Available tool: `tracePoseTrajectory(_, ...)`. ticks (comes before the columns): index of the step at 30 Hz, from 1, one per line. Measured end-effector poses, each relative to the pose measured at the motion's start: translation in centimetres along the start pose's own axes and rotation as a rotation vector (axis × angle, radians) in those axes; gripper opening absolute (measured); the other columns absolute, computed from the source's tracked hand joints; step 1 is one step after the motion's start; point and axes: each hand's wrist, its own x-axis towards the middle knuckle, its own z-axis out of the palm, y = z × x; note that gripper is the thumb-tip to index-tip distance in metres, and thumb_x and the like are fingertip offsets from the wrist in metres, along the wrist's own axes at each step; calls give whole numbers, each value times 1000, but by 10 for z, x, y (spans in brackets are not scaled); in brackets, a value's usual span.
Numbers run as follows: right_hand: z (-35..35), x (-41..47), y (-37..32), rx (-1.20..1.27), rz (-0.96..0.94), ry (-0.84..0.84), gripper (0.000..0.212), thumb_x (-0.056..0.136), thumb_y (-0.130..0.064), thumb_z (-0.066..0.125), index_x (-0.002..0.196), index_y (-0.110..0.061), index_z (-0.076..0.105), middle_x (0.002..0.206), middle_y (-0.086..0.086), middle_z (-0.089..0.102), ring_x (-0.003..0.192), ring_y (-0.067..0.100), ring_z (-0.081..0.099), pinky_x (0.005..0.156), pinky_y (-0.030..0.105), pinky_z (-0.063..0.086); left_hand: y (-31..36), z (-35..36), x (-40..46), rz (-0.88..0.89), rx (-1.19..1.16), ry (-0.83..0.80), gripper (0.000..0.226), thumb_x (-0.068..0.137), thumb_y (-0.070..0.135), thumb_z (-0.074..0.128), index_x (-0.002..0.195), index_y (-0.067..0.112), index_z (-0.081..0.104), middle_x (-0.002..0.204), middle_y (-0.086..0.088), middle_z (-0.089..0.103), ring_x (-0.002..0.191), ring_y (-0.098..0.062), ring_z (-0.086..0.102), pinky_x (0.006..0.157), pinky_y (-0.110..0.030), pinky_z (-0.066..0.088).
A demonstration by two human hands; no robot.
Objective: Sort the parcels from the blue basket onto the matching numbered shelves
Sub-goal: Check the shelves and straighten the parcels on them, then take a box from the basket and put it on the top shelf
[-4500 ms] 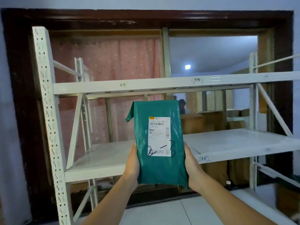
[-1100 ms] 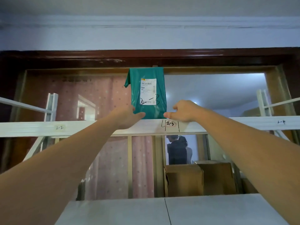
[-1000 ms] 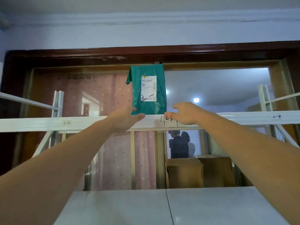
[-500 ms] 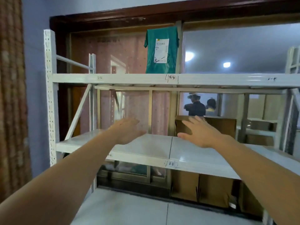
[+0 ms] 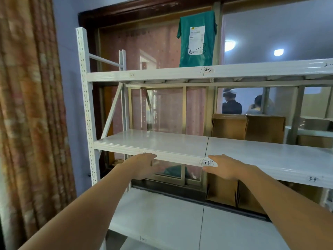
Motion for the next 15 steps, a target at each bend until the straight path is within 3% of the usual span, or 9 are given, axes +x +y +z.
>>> tracePoseTrajectory(3,18,23,-50,38,-106,-8,72,88,-78,41,148,-39,36,148,-5,49,121,18,54,107,45,45,-24,1,-25,-15,-26,45,67,92,70,50,148,34,42,153,2,49,131,-25,53,108,-41,46)
tracePoseTrajectory(6,43,47,-111,55,-234,-53,82,87,-79,43,155,-36,28,161,-6,34,141,22,41,116,45,35,-61,5,-55,-130,18,64,67,95,68,48,151,32,41,154,2,47,136,-26,49,109,-41,43)
tracePoseTrajectory(10,83,73,-200,16,-409,-121,90,83,-82,43,157,-35,25,164,2,30,147,26,33,118,47,31,-126,9,-109,-359,90,38,73,94,73,44,151,28,40,153,1,47,138,-25,46,110,-43,40)
tracePoseTrajectory(13,120,82,-267,41,-516,-222,86,89,-74,48,159,-35,18,166,-1,23,150,25,30,119,46,30,-175,12,-155,-489,132,20,76,94,74,41,153,28,39,158,0,42,143,-25,42,114,-43,36)
tracePoseTrajectory(15,147,90,-307,46,-607,-265,89,84,-80,47,158,-41,17,166,-3,23,150,23,28,119,46,30,-212,16,-183,-591,145,9,81,92,78,39,155,27,38,159,-1,40,145,-25,39,116,-42,35)
